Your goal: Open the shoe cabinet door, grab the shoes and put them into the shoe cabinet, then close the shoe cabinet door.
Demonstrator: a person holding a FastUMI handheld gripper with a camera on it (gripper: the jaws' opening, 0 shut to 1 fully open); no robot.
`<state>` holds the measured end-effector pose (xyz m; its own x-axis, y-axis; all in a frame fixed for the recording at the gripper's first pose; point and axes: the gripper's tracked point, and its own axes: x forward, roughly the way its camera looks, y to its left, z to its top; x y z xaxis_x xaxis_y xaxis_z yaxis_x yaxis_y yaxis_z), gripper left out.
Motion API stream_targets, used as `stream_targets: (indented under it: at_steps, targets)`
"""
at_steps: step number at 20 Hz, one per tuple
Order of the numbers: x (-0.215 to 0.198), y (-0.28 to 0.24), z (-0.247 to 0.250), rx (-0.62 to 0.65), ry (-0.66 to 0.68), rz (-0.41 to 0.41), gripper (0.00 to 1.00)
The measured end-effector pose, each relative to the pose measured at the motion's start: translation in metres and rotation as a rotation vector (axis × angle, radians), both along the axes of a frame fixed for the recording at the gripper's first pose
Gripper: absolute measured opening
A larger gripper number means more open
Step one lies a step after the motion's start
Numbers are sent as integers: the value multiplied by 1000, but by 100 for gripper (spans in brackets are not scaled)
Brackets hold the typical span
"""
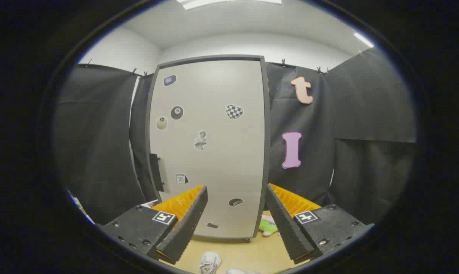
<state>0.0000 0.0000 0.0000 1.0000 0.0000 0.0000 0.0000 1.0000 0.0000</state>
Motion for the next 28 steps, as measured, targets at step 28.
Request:
stream_targets:
  at_steps: [28]
  targets:
    - [22,38,-21,24,45,62,99]
